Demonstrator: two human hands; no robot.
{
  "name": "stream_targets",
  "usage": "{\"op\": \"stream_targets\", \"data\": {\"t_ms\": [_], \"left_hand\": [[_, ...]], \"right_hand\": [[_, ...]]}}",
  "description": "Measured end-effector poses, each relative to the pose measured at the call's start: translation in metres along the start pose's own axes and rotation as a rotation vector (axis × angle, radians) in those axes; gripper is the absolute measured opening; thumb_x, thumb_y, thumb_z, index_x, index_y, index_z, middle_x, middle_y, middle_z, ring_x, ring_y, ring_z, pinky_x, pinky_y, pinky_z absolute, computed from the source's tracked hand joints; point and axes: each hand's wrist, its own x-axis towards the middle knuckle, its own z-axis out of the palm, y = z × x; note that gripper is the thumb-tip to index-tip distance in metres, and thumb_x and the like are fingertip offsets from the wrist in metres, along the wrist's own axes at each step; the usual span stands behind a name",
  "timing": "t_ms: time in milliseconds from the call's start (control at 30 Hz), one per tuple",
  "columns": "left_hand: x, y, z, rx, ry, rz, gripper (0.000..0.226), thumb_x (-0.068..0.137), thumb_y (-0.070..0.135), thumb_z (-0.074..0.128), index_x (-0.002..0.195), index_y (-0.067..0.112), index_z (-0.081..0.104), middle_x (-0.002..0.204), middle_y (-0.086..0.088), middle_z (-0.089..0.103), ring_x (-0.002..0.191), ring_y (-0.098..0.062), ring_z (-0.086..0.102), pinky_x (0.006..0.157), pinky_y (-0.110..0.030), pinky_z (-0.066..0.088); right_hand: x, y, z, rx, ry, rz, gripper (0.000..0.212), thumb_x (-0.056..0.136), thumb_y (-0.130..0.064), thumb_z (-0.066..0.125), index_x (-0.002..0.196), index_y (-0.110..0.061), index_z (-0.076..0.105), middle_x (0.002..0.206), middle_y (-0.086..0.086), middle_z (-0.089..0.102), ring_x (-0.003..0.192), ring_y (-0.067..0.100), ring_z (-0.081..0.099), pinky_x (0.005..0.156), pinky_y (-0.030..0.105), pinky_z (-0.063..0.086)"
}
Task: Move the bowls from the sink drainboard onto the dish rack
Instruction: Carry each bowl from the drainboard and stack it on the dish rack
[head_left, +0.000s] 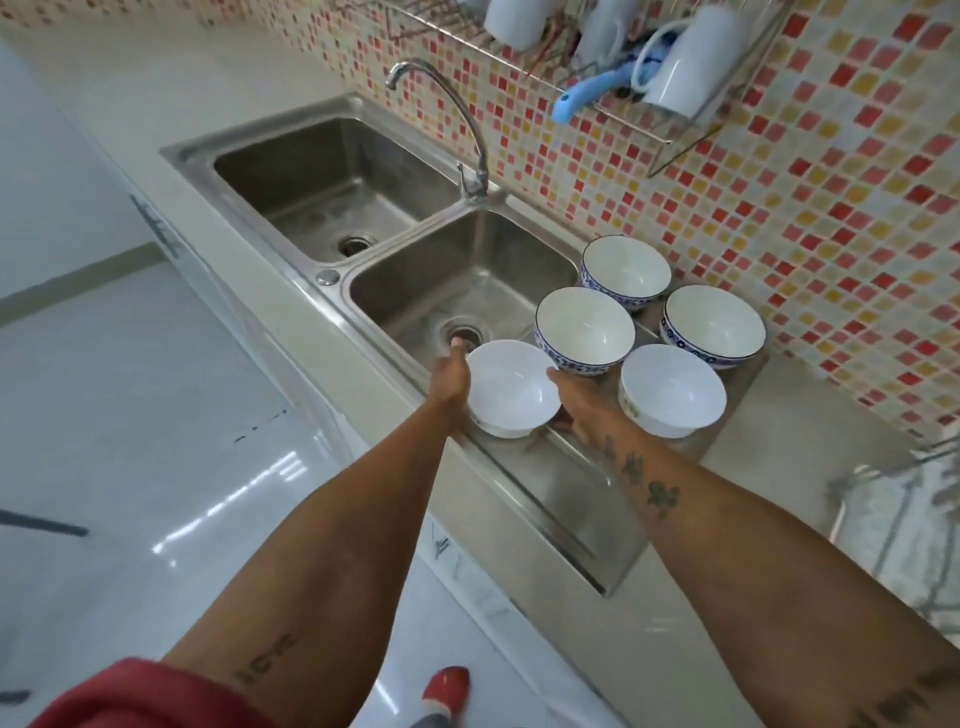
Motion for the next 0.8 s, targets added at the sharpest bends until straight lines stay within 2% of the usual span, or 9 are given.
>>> {"op": "stream_targets", "data": {"t_ms": [67, 133, 233, 300, 400, 500, 600, 667, 800], "left_hand": [[-0.002, 0.001, 0.004, -0.011, -0.002, 0.038, 0.054, 0.103, 0.044, 0.03, 0.132, 0.005, 0.054, 0.112, -0.012, 0.058, 0.113, -0.031, 0.059, 0.105, -0.044, 0.047], [-0.001, -0.002, 0.006, -0.007, 0.006, 0.058, 0.05, 0.104, 0.038, 0.029, 0.13, 0.005, 0.056, 0.114, -0.012, 0.058, 0.116, -0.03, 0.057, 0.105, -0.043, 0.044], [0.001, -0.012, 0.011, 0.049, -0.001, 0.092, 0.043, 0.104, 0.026, 0.031, 0.121, 0.0, 0.061, 0.116, -0.019, 0.061, 0.117, -0.037, 0.057, 0.103, -0.047, 0.043], [-0.003, -0.013, 0.014, 0.092, 0.023, 0.095, 0.041, 0.104, 0.021, 0.03, 0.121, -0.003, 0.059, 0.123, -0.025, 0.06, 0.113, -0.034, 0.056, 0.101, -0.043, 0.043], [-0.006, -0.013, 0.016, 0.095, 0.05, 0.108, 0.041, 0.104, 0.019, 0.03, 0.124, -0.006, 0.057, 0.128, -0.027, 0.058, 0.119, -0.037, 0.054, 0.1, -0.04, 0.042], [-0.008, -0.009, 0.016, 0.053, 0.054, 0.056, 0.042, 0.104, 0.021, 0.031, 0.127, -0.003, 0.056, 0.131, -0.025, 0.056, 0.12, -0.037, 0.053, 0.101, -0.041, 0.042], [-0.017, 0.002, 0.018, -0.068, 0.056, -0.003, 0.041, 0.103, 0.024, 0.032, 0.129, 0.002, 0.055, 0.124, -0.018, 0.057, 0.108, -0.032, 0.053, 0.09, -0.038, 0.044], [-0.025, 0.013, 0.019, -0.123, 0.039, -0.019, 0.042, 0.102, 0.03, 0.033, 0.131, 0.007, 0.054, 0.121, -0.012, 0.055, 0.109, -0.032, 0.053, 0.094, -0.039, 0.045], [-0.046, 0.049, 0.022, -0.214, 0.04, 0.01, 0.041, 0.101, 0.035, 0.036, 0.131, 0.014, 0.053, 0.128, -0.009, 0.057, 0.107, -0.027, 0.052, 0.1, -0.042, 0.044]], "right_hand": [[0.005, 0.002, 0.006, -0.02, 0.026, -0.038, 0.038, 0.097, -0.031, 0.049, 0.131, -0.014, 0.051, 0.125, 0.01, 0.06, 0.108, 0.03, 0.06, 0.096, 0.05, 0.051], [0.012, 0.006, 0.011, -0.028, 0.034, -0.056, 0.044, 0.097, -0.032, 0.047, 0.135, -0.01, 0.049, 0.133, 0.013, 0.057, 0.118, 0.032, 0.056, 0.102, 0.047, 0.047], [0.008, 0.006, 0.017, 0.005, 0.059, -0.083, 0.045, 0.099, -0.027, 0.044, 0.139, -0.007, 0.045, 0.135, 0.013, 0.054, 0.113, 0.028, 0.054, 0.088, 0.034, 0.044], [0.011, 0.008, 0.019, 0.043, 0.077, -0.093, 0.044, 0.099, -0.026, 0.043, 0.139, -0.008, 0.045, 0.133, 0.014, 0.055, 0.104, 0.026, 0.054, 0.078, 0.032, 0.044], [0.009, 0.008, 0.02, 0.116, 0.083, -0.067, 0.043, 0.1, -0.028, 0.042, 0.139, -0.01, 0.046, 0.129, 0.013, 0.056, 0.097, 0.025, 0.054, 0.064, 0.03, 0.046], [0.005, 0.008, 0.019, 0.157, 0.09, -0.051, 0.043, 0.1, -0.03, 0.041, 0.138, -0.012, 0.047, 0.131, 0.014, 0.056, 0.097, 0.026, 0.055, 0.07, 0.033, 0.048], [-0.003, 0.001, 0.02, 0.239, 0.089, -0.083, 0.042, 0.099, -0.037, 0.04, 0.131, -0.013, 0.051, 0.129, 0.012, 0.058, 0.103, 0.027, 0.057, 0.09, 0.04, 0.051], [-0.012, -0.009, 0.021, 0.27, 0.117, -0.122, 0.047, 0.096, -0.045, 0.04, 0.13, -0.016, 0.053, 0.133, 0.011, 0.058, 0.113, 0.03, 0.058, 0.102, 0.047, 0.047], [-0.04, -0.04, 0.017, 0.284, 0.211, -0.212, 0.054, 0.097, -0.046, 0.039, 0.138, -0.011, 0.047, 0.137, 0.011, 0.053, 0.124, 0.032, 0.05, 0.11, 0.049, 0.038]]}}
